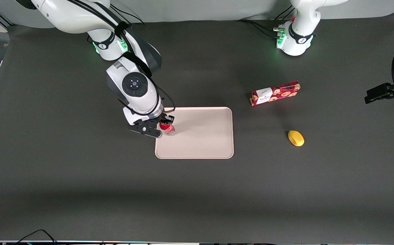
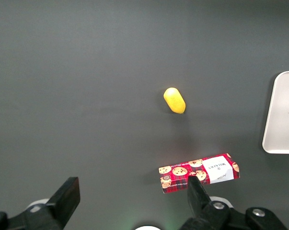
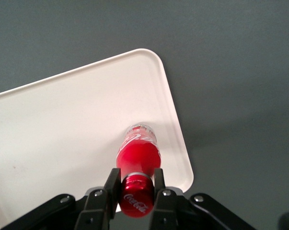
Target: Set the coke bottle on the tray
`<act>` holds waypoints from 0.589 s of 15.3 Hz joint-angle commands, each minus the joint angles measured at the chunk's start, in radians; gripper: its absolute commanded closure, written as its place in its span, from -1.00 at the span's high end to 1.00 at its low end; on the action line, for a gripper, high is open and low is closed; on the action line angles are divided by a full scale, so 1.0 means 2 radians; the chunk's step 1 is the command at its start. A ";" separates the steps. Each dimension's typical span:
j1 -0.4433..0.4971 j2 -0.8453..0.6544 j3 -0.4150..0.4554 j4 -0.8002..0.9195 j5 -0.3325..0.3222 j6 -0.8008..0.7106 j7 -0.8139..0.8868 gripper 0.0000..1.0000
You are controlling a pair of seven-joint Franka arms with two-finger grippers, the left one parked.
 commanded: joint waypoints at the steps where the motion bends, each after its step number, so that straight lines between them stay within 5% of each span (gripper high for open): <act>1: 0.001 0.000 0.005 0.001 -0.013 0.006 0.025 0.85; 2: 0.000 0.001 0.006 0.001 -0.013 0.005 0.026 1.00; 6: -0.003 -0.030 0.007 0.020 -0.012 -0.021 0.020 1.00; 9: -0.008 -0.053 0.008 0.105 -0.012 -0.132 -0.035 1.00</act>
